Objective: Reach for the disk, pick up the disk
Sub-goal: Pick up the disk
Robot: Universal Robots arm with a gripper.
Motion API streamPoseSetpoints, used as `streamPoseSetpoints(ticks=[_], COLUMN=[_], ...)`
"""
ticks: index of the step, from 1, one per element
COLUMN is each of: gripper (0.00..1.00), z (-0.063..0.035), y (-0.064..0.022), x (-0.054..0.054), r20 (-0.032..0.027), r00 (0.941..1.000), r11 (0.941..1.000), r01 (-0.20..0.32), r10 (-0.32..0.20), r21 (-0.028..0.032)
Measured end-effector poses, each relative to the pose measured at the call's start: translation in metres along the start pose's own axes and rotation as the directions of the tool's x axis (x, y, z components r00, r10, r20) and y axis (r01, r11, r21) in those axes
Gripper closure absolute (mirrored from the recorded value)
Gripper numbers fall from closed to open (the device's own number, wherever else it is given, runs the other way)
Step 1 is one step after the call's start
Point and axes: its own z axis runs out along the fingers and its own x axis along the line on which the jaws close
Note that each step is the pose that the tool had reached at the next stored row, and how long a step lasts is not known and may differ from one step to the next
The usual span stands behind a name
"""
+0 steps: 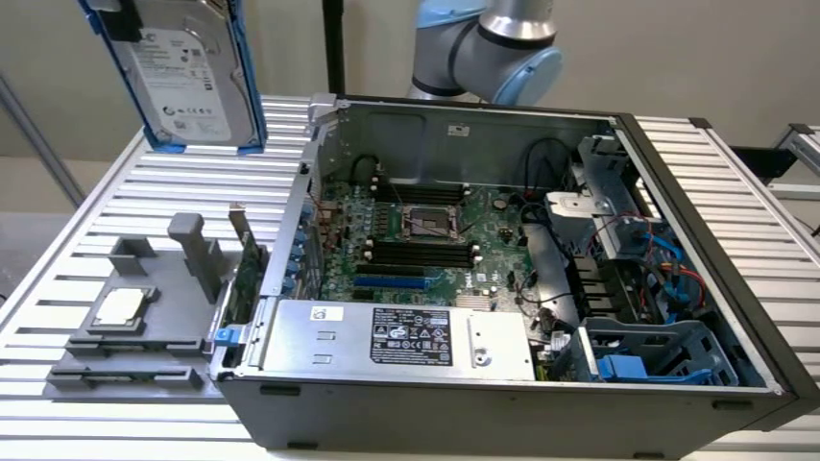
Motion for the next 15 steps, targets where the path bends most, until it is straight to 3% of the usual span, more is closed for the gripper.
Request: streamPoseSetpoints(ticks=[4, 15], gripper=[0.67, 0.67], z=[-0.0088, -0.0124], y=[-0.0177, -0.067], x=[0.004, 0.022], r20=[0.0002, 0.0021], r00=[1.0, 1.0], r11=[1.0, 1.0], r01=[0.0, 0.0], r10=[0.0, 0.0], r21=[-0.0012, -0.0014])
